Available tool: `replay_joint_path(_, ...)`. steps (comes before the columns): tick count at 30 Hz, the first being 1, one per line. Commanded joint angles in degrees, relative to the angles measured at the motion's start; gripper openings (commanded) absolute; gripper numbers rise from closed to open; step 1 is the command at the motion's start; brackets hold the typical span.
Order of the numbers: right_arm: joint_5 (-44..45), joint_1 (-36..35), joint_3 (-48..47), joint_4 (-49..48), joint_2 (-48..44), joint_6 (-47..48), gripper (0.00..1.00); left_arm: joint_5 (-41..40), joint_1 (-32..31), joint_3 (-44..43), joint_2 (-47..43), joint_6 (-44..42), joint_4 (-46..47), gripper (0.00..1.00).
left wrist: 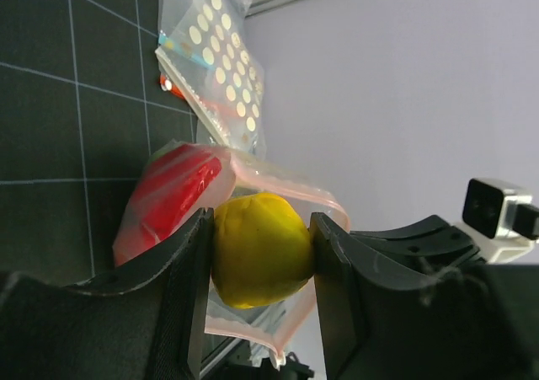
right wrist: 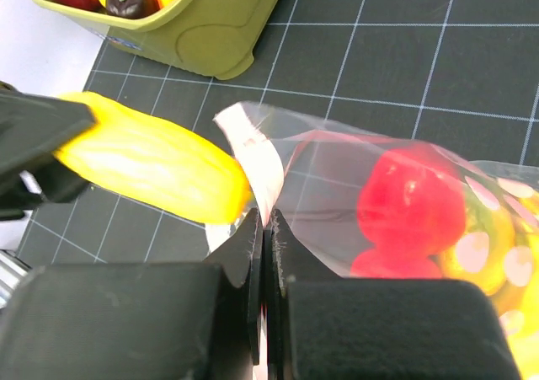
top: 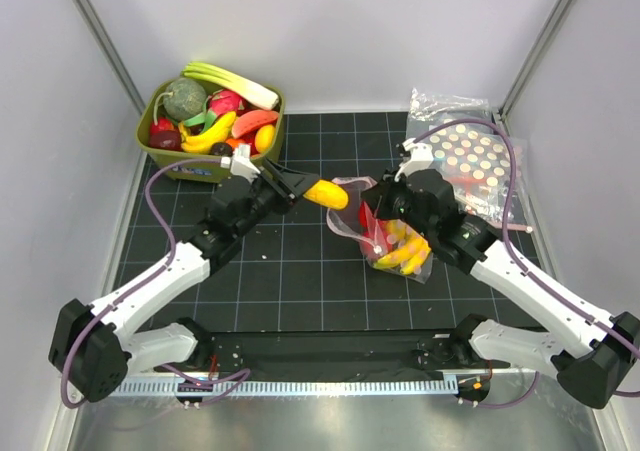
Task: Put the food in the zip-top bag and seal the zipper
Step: Place the fake fruit in the zipper food storage bag.
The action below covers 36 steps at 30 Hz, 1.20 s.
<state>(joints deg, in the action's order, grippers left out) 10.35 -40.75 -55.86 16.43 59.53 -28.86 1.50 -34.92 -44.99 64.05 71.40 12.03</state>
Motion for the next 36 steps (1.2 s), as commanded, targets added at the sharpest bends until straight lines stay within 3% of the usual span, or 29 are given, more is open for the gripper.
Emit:
replay_joint_path(1,-1.11,-0.20,-3.82,-1.40,-1.78,-1.63,0.01,-4.57,-3.13,-4.31,1.51,-6.52,4.23,0.01)
replay_joint_path(11,-4.37,-0.20,-8.56,-0.69,-0.12,-3.30,0.01,-9.58,-11.04,-10.72,5.47,-20.76,1.60,0.01)
replay_joint_path(16,-5.95,-0.20,-11.98,-0.08,1.55,-4.36,0.01,-12.47,-13.68,-16.08,8.46,-27.52,-4.38,0.02)
replay_joint_path(18,-5.52,-0.21,-12.78,0.36,2.35,-4.45,0.01,-15.71,-15.53,-17.05,9.16,-31.48,-6.57,0.14)
replay_joint_path(19,-5.25,-0.29,-13.31,0.36,2.61,-4.36,0.01,-16.61,-16.05,-17.49,9.42,-32.71,-7.28,0.25)
replay_joint_path(20,-4.38,-0.21,-13.49,0.54,3.05,-4.10,0.01,-17.40,-17.02,-18.11,9.42,-34.99,-8.59,0.46)
replay_joint_path(23,-2.97,-0.20,-12.88,0.54,3.40,-3.57,0.01,-20.65,-18.95,-19.51,9.43,-38.08,-10.88,0.63)
replay_joint_path(28,-0.51,-0.21,-8.84,-2.36,2.09,-3.13,0.01,-24.86,-21.24,-23.64,7.94,-41.69,-21.16,0.72)
replay_joint_path(30,-0.16,-0.20,-8.39,-2.54,1.82,-2.87,0.01,-25.66,-22.03,-24.09,6.00,-42.21,-24.85,0.80)
replay_joint_path(36,-0.15,-0.29,-5.85,-4.29,0.94,-2.25,0.01,-30.76,-22.21,-20.49,0.03,-42.48,-28.99,0.80)
